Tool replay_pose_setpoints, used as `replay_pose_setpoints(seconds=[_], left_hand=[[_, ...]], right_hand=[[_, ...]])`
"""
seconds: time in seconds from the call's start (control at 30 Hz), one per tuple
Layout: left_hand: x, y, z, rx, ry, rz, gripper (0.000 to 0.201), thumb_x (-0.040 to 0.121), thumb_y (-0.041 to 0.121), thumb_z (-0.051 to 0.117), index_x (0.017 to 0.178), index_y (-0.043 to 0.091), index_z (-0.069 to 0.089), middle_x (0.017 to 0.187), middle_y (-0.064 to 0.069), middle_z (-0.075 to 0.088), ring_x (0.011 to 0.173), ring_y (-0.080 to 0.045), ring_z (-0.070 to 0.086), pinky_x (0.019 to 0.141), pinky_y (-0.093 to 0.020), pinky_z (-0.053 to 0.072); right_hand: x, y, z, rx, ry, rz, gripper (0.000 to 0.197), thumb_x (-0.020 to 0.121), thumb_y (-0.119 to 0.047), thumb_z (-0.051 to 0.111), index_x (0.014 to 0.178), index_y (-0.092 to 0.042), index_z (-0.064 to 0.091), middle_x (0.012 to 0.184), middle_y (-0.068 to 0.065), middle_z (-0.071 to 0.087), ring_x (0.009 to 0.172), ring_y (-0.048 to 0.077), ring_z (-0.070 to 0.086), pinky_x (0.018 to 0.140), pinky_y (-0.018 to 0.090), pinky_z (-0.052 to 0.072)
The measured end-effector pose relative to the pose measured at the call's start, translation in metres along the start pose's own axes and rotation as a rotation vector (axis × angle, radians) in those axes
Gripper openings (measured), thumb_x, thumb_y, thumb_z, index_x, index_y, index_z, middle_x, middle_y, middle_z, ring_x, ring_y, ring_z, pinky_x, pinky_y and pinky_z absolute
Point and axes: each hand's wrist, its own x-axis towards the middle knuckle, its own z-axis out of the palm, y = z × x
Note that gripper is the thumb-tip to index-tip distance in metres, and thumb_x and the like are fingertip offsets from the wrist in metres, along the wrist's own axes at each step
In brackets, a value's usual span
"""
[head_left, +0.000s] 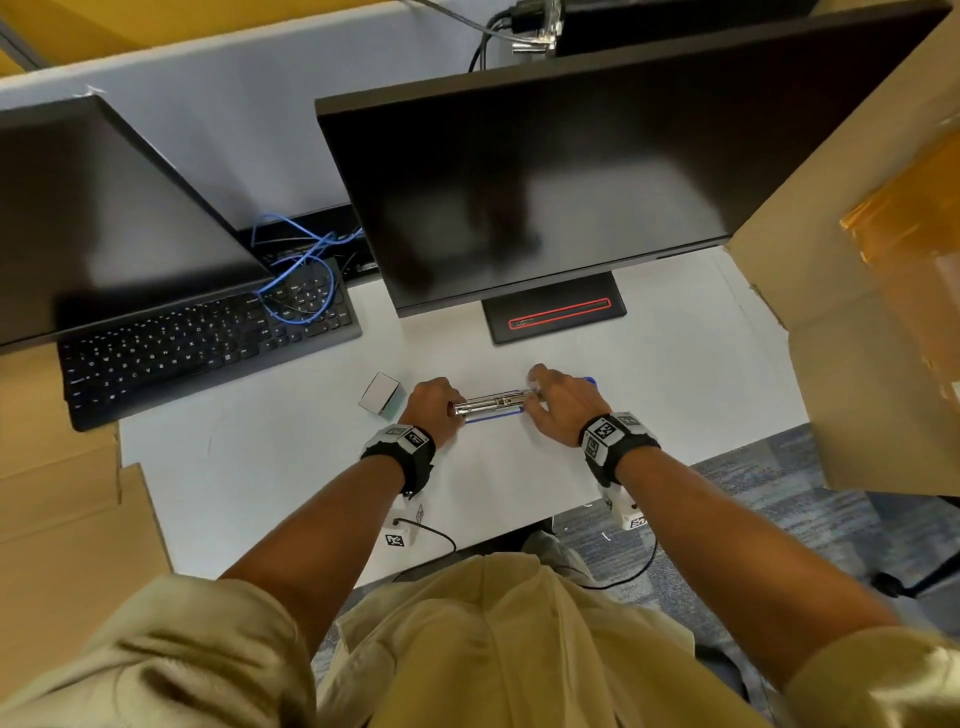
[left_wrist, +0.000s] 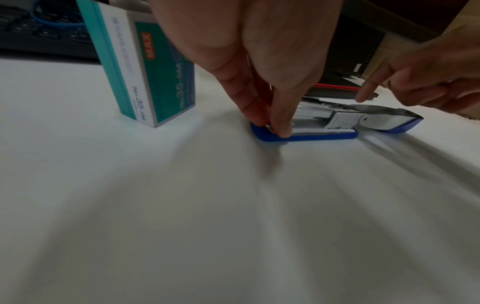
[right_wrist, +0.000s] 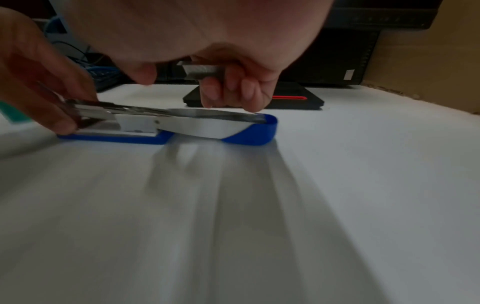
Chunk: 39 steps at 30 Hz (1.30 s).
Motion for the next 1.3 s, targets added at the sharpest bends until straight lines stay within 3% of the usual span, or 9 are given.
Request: replay_pose_setpoints(seconds=[0.13, 0.23, 0.4, 0.5, 0.67, 0.8, 0.9, 1.07, 1.3], left_hand=[[0.002, 0.000, 0.001, 0.021, -0.017, 0.000, 0.015, 0.083, 0.013, 0.062, 0.083, 0.009, 0.076, 0.092, -0.014, 0.067, 0.087, -0.029, 0.062, 0.064, -0.026, 0.036], [0.003, -0.002, 0.001, 0.017, -0.025, 0.003, 0.013, 0.083, 0.012, 0.064, 0.086, 0.008, 0.076, 0.095, -0.015, 0.068, 0.090, -0.030, 0.063, 0.068, -0.029, 0.044], [0.003, -0.002, 0.002, 0.015, -0.031, 0.006, 0.013, 0.083, 0.010, 0.064, 0.088, 0.007, 0.076, 0.097, -0.015, 0.068, 0.092, -0.030, 0.063, 0.070, -0.028, 0.044], [0.003, -0.002, 0.002, -0.012, -0.029, -0.005, 0.013, 0.083, 0.010, 0.064, 0.087, 0.008, 0.076, 0.097, -0.014, 0.068, 0.092, -0.029, 0.063, 0.068, -0.025, 0.040], [0.003, -0.005, 0.003, -0.035, -0.020, -0.016, 0.013, 0.082, 0.009, 0.066, 0.091, 0.010, 0.076, 0.099, -0.011, 0.068, 0.095, -0.029, 0.062, 0.072, -0.026, 0.044], [0.003, -0.004, 0.003, -0.030, -0.010, -0.006, 0.015, 0.083, 0.009, 0.064, 0.092, 0.009, 0.076, 0.099, -0.013, 0.069, 0.094, -0.028, 0.062, 0.072, -0.026, 0.044], [0.003, -0.004, 0.002, -0.029, -0.009, -0.008, 0.015, 0.084, 0.009, 0.064, 0.091, 0.008, 0.077, 0.098, -0.013, 0.069, 0.092, -0.028, 0.063, 0.071, -0.026, 0.044], [0.004, -0.004, 0.003, -0.037, -0.018, -0.009, 0.013, 0.080, 0.007, 0.066, 0.088, 0.006, 0.077, 0.096, -0.014, 0.069, 0.090, -0.030, 0.064, 0.075, -0.035, 0.055], [0.005, -0.005, 0.005, -0.028, -0.014, -0.007, 0.013, 0.082, 0.008, 0.065, 0.088, 0.006, 0.076, 0.095, -0.014, 0.069, 0.089, -0.030, 0.064, 0.075, -0.035, 0.055]], right_hand=[[0.003, -0.022, 0.006, 0.097, -0.050, -0.074, 0.013, 0.091, -0.013, 0.043, 0.102, -0.008, 0.048, 0.090, 0.016, 0.065, 0.064, 0.027, 0.058, 0.056, 0.032, 0.044], [0.004, -0.032, 0.010, 0.112, -0.056, -0.153, 0.022, 0.089, -0.003, 0.046, 0.109, -0.004, 0.054, 0.099, 0.017, 0.062, 0.077, 0.031, 0.060, 0.069, 0.036, 0.050], [0.004, -0.041, 0.014, 0.038, -0.095, -0.186, 0.023, 0.096, -0.013, 0.043, 0.112, -0.002, 0.056, 0.109, 0.017, 0.058, 0.094, 0.033, 0.059, 0.082, 0.041, 0.050], [0.005, -0.044, 0.016, -0.006, -0.093, -0.218, 0.026, 0.095, -0.008, 0.043, 0.116, -0.001, 0.056, 0.108, 0.017, 0.059, 0.093, 0.032, 0.060, 0.083, 0.040, 0.050], [0.009, -0.039, 0.016, -0.037, 0.007, -0.137, 0.042, 0.094, -0.011, 0.053, 0.135, -0.011, 0.047, 0.112, 0.014, 0.065, 0.096, 0.030, 0.061, 0.086, 0.039, 0.049], [0.014, -0.037, 0.012, -0.117, 0.034, -0.137, 0.025, 0.096, -0.019, 0.054, 0.121, -0.017, 0.056, 0.099, 0.012, 0.068, 0.085, 0.026, 0.060, 0.082, 0.035, 0.047], [0.016, -0.038, 0.012, -0.191, 0.025, -0.191, 0.017, 0.093, -0.018, 0.059, 0.108, -0.018, 0.066, 0.099, 0.006, 0.069, 0.090, 0.023, 0.059, 0.080, 0.034, 0.047], [0.017, -0.046, 0.016, -0.247, 0.014, -0.201, 0.018, 0.090, -0.017, 0.062, 0.105, -0.019, 0.072, 0.097, 0.004, 0.066, 0.090, 0.024, 0.057, 0.075, 0.035, 0.048], [0.017, -0.048, 0.022, -0.210, 0.024, -0.190, 0.013, 0.086, -0.012, 0.067, 0.096, -0.016, 0.073, 0.088, 0.006, 0.066, 0.084, 0.025, 0.058, 0.066, 0.034, 0.050]])
